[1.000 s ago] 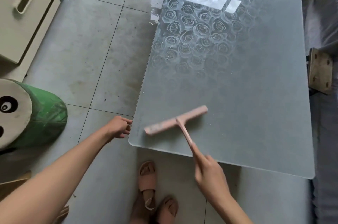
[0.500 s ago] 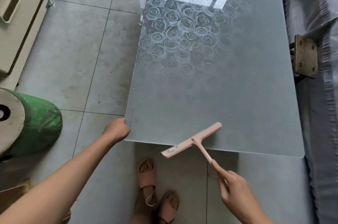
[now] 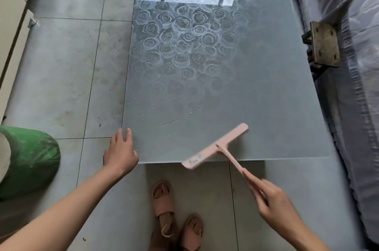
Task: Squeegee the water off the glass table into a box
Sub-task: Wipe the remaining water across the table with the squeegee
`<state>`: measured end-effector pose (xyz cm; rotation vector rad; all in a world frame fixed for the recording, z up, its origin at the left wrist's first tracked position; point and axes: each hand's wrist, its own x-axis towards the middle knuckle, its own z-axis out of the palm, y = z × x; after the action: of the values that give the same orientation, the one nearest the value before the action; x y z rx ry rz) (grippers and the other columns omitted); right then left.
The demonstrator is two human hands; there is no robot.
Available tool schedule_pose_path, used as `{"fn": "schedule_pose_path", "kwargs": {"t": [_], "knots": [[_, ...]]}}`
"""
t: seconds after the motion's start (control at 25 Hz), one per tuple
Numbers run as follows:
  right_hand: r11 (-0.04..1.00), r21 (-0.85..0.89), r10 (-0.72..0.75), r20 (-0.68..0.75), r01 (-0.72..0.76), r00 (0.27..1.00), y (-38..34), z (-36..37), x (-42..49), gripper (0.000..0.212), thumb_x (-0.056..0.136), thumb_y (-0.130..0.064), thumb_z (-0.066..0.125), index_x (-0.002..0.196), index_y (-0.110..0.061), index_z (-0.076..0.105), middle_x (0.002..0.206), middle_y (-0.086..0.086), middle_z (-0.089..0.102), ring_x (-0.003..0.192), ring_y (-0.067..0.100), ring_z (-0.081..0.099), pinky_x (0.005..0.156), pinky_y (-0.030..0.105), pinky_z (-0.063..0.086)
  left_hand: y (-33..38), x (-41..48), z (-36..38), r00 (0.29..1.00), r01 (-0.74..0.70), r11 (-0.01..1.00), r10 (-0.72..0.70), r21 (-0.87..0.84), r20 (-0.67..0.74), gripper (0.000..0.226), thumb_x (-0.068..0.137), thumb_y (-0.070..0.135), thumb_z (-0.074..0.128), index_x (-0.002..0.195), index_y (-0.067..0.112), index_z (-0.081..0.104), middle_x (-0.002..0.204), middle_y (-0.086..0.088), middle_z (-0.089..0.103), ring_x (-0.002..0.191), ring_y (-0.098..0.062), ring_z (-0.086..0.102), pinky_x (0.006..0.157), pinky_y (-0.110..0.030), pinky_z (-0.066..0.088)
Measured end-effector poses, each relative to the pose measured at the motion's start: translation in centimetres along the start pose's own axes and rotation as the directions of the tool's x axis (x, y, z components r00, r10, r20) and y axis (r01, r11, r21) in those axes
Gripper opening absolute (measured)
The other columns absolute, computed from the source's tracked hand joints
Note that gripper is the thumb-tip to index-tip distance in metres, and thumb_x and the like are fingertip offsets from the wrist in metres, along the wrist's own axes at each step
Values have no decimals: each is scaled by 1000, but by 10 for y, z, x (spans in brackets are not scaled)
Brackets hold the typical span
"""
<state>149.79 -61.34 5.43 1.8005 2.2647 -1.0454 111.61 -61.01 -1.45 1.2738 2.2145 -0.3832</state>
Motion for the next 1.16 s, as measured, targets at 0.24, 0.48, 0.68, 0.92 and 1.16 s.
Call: {"fn": "schedule_pose_path", "kwargs": {"t": [0.24,0.48,0.68,0.92,1.16], "knots": [[994,-56,-87,24,89,996,-39,20,73,61,96,-19,44,144,-49,22,79,5,48,79,30,55,69,39,44,14,7,19,977,-211,957,213,200,12,69,90,15,39,153,11,9,161,-6,-6,148,-20,1,118,-36,18],[979,-95,-184,-4,183,983,-81,2,135,47,98,-26,39,140,-46,33,90,13,59,85,36,56,70,42,47,-3,18,1,963,-255,962,244,-99,-112,59,86,-1,44,145,8,38,157,-4,25,143,-21,25,114,-35,29],[988,-157,4,92,10,996,-55,13,59,54,97,-28,37,143,-53,21,84,0,51,85,28,57,70,37,41,-18,26,-5,999,-9,965,-6,-263,-53,56,84,-4,41,140,-2,34,145,-20,38,131,-36,36,104,-41,33],[997,-22,-72,-10,72,997,-161,37,179,52,99,-20,35,146,-40,27,95,18,59,92,37,57,72,40,43,-33,49,-13,997,79,806,-63,-587,48,36,80,-6,42,100,11,68,97,-5,71,96,-30,62,84,-37,48],[994,-97,-48,-8,47,999,-150,48,101,54,97,-27,39,144,-50,24,72,-1,45,68,27,47,61,38,37,-45,62,-24,963,255,620,-92,-742,254,54,77,-17,34,113,5,68,108,-13,70,108,-29,62,91,-40,46]]}}
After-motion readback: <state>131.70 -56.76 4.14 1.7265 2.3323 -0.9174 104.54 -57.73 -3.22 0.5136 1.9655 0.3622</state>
